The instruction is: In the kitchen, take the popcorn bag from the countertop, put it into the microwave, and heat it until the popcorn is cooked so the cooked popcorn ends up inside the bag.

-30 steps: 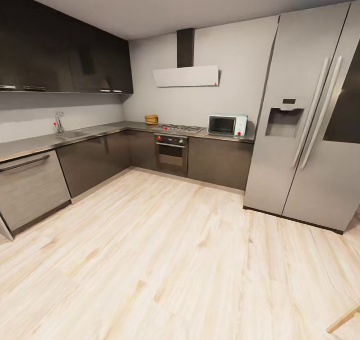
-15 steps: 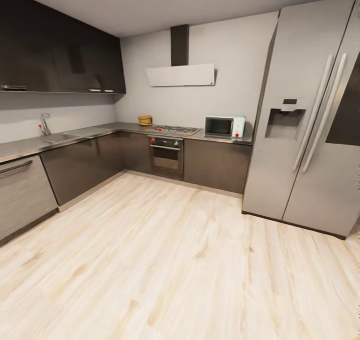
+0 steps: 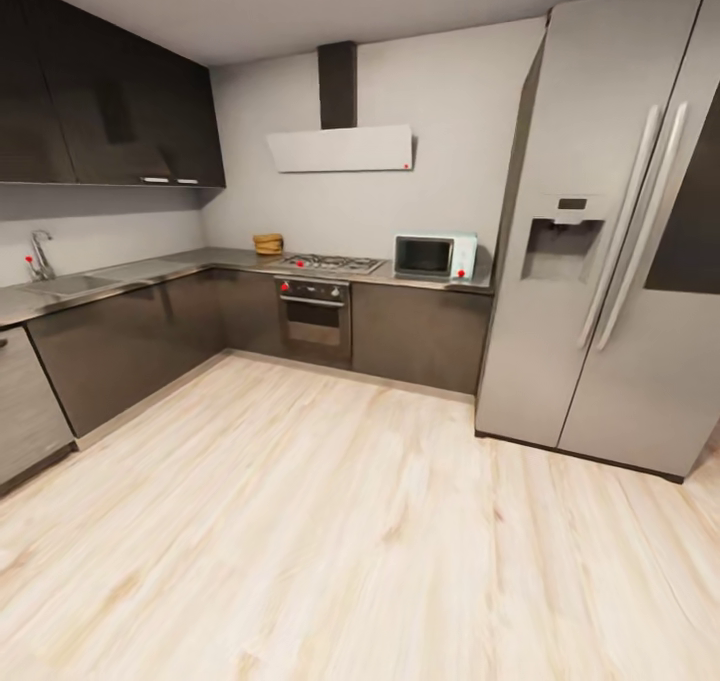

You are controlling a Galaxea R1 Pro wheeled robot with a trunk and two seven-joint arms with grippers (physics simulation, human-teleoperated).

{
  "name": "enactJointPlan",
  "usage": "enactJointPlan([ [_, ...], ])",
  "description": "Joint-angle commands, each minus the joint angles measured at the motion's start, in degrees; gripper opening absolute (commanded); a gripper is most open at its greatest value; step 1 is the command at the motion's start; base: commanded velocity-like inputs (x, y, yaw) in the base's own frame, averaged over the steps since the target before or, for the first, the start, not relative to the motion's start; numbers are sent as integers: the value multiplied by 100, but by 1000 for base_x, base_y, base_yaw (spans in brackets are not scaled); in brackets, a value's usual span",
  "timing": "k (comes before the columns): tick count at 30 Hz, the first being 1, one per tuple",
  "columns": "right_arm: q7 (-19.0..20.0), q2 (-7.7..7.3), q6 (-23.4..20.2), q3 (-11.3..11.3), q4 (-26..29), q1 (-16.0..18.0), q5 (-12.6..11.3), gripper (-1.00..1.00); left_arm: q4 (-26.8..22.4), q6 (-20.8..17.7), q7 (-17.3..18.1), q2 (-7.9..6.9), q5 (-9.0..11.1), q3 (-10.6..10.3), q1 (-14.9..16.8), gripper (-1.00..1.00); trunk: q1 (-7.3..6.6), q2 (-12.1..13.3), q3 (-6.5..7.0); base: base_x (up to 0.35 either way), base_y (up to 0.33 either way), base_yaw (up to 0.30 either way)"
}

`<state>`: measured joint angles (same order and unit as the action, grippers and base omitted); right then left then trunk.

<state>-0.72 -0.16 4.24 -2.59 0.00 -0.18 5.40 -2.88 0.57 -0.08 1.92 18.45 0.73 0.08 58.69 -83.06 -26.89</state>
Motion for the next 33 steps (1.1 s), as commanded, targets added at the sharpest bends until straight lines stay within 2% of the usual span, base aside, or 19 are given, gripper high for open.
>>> enactJointPlan([
  [1, -7, -1, 12, -21, 0, 0, 48, 100, -2, 5, -1, 1, 26, 5, 1, 100, 4, -2, -4, 326, 116, -1],
  [14, -5, -1, 16, -36, 0, 0, 54, 100, -2, 13, -1, 1, 25, -11, 1, 100, 4, -2, -4, 326, 118, -12],
  [33, -3, -1, 16, -32, 2, 0, 56, 100, -2, 43, -1, 1, 18, -12, 1, 100, 4, -2, -4, 326, 119, -247],
])
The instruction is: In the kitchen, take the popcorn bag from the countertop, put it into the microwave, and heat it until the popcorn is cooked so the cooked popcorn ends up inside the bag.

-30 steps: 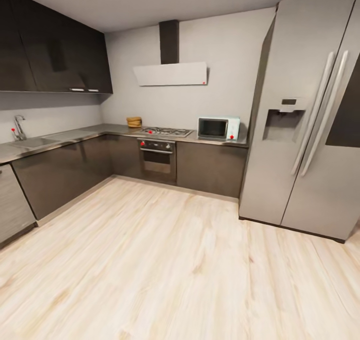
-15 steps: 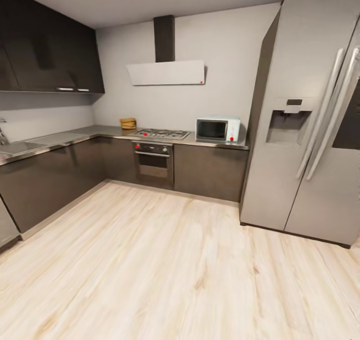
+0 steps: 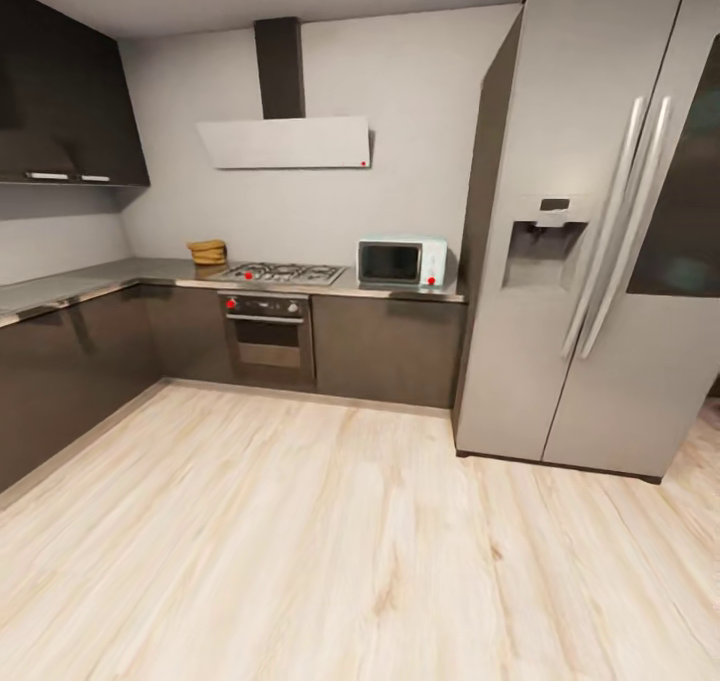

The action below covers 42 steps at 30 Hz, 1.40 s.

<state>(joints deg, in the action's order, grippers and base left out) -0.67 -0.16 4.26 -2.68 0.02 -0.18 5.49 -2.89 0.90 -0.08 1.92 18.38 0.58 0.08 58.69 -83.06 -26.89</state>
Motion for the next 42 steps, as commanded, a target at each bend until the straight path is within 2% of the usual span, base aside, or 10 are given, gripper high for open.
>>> enactJointPlan([
  [1, -7, -1, 14, -27, -1, 0, 53, 100, -1, 12, -1, 1, 26, 3, 1, 100, 3, -2, -4, 326, 120, -47],
  [24, -12, -1, 23, -57, -2, 0, 120, 100, 7, -20, 0, 1, 29, 7, 1, 100, 3, -2, -4, 326, 107, -5],
  [37, -12, -1, 22, -49, 0, 0, 93, 100, 2, -10, 0, 1, 26, 4, 1, 100, 3, -2, -4, 326, 2, -214],
  [42, -12, -1, 22, -48, -2, 0, 100, 100, 2, 0, 2, 1, 26, 10, 1, 100, 3, -2, -4, 326, 10, -53],
])
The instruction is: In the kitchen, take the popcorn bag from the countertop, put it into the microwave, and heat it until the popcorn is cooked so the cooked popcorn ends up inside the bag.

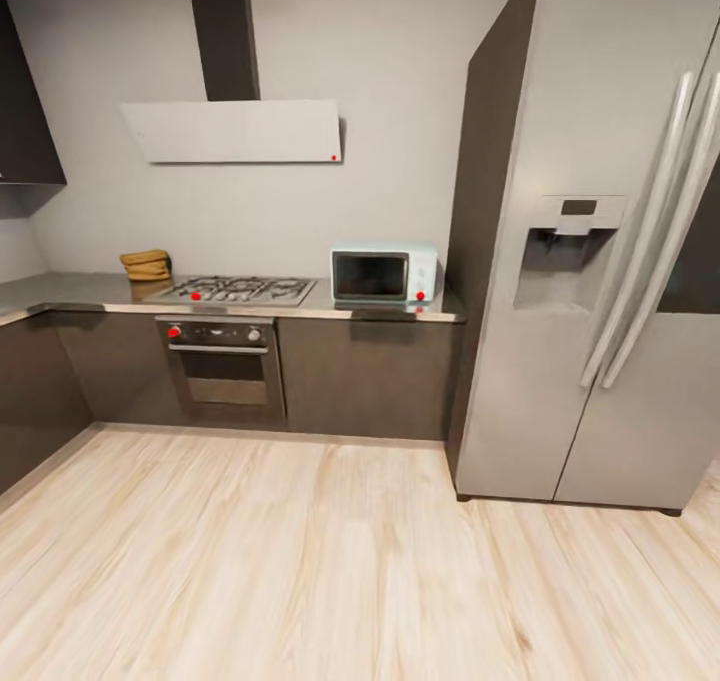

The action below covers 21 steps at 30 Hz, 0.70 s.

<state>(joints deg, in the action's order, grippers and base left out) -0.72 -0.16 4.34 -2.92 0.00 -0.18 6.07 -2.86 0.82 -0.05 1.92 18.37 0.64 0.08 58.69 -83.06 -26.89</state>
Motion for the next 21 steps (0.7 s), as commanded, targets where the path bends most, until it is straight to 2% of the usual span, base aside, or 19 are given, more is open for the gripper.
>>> enactJointPlan([
  [1, -7, -1, 14, -25, 0, 0, 46, 100, 0, 14, 0, 1, 26, 5, 1, 100, 3, -2, -4, 326, 53, -10],
  [21, -2, -1, 8, -38, 0, 0, 62, 100, 0, 40, 2, -7, 33, 12, 1, 100, 3, -2, -4, 326, 112, -1],
])
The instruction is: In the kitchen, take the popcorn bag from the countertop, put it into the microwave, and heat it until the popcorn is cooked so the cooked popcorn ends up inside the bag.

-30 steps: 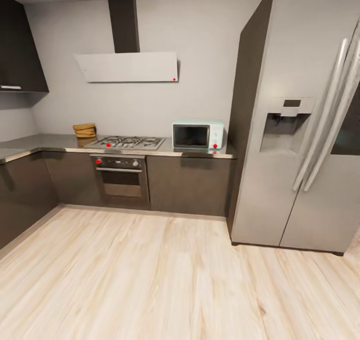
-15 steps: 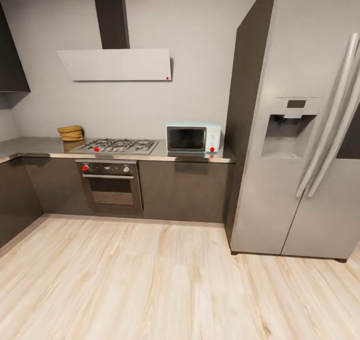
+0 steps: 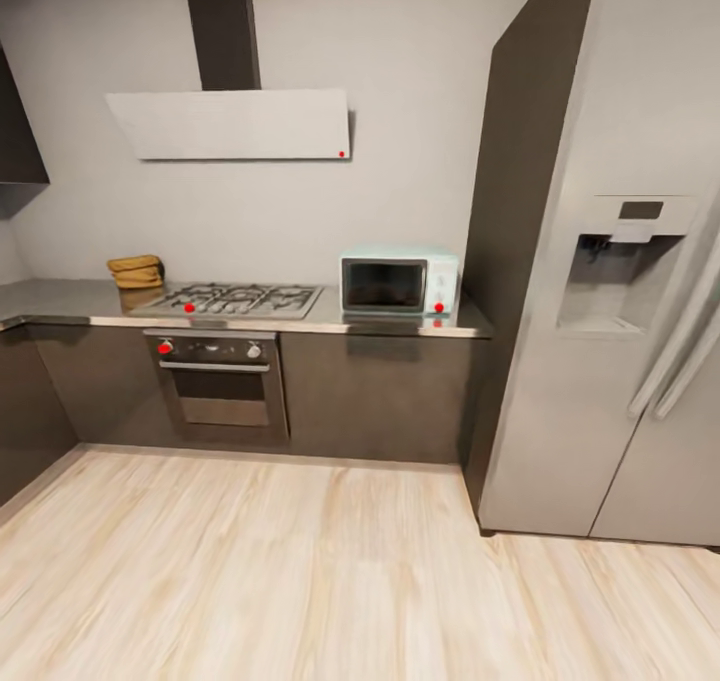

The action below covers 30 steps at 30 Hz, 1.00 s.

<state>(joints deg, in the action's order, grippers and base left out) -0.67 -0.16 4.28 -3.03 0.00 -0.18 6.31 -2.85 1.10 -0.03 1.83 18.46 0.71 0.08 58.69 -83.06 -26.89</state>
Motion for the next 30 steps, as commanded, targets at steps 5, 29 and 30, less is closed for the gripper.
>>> enactJointPlan([
  [5, -11, -1, 12, -30, 0, 0, 30, 100, 0, 13, -2, 1, 26, 7, 1, 100, 4, -2, -4, 326, 124, 0],
  [29, -12, -1, 21, 11, 0, 0, -27, 100, 4, -20, 1, 12, -22, -36, 1, 100, 4, -2, -4, 326, 23, -10],
  [30, -12, -1, 22, 12, 0, 0, -30, 100, 4, -6, 2, 15, -24, -36, 1, 100, 4, -2, -4, 326, 0, -137],
])
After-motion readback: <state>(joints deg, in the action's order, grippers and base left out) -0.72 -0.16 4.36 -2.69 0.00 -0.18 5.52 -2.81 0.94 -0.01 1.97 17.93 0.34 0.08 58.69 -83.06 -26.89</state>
